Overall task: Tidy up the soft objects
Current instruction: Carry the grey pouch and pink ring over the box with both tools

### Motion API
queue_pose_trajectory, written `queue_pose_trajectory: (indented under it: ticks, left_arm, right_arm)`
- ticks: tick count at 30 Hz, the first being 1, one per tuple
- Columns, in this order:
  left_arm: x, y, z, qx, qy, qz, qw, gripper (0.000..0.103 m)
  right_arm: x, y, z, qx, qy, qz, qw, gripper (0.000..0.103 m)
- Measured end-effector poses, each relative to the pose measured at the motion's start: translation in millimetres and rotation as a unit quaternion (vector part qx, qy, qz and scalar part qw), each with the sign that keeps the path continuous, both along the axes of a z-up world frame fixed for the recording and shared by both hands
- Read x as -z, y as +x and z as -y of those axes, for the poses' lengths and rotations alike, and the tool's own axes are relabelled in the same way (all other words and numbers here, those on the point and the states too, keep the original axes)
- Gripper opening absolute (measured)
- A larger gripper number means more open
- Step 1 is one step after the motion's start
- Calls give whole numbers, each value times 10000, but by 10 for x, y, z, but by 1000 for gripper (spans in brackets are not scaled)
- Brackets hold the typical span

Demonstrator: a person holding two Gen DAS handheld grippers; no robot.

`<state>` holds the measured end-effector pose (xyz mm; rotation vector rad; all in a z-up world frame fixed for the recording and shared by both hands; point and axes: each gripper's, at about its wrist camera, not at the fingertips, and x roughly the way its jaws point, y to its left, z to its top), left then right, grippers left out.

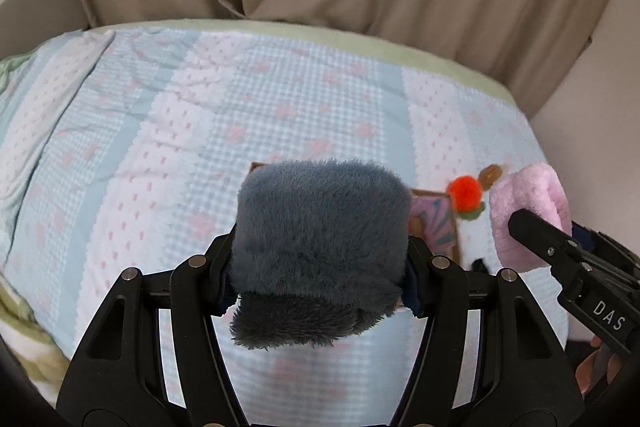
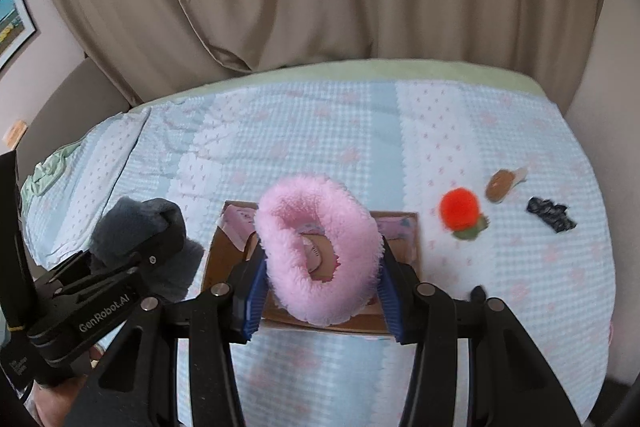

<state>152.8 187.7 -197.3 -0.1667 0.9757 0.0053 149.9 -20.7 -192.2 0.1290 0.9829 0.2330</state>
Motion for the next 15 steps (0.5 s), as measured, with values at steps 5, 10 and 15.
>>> queue_pose_trajectory:
  ticks: [5,10,15]
  left_arm:
    - [316,245,-182,219,46,-339,9992,59]
    - [690,430,-250,356,102,-695,9969,59]
    - [1060,588,-229,445,236,-1045,9932,59]
  right_arm:
    - [288,227,-223,69,13,-399,9992,45]
    - [610,467,-329,78,-6,-831,9965,45]
    - [971,749,-351,37,38,-1293,9916,45]
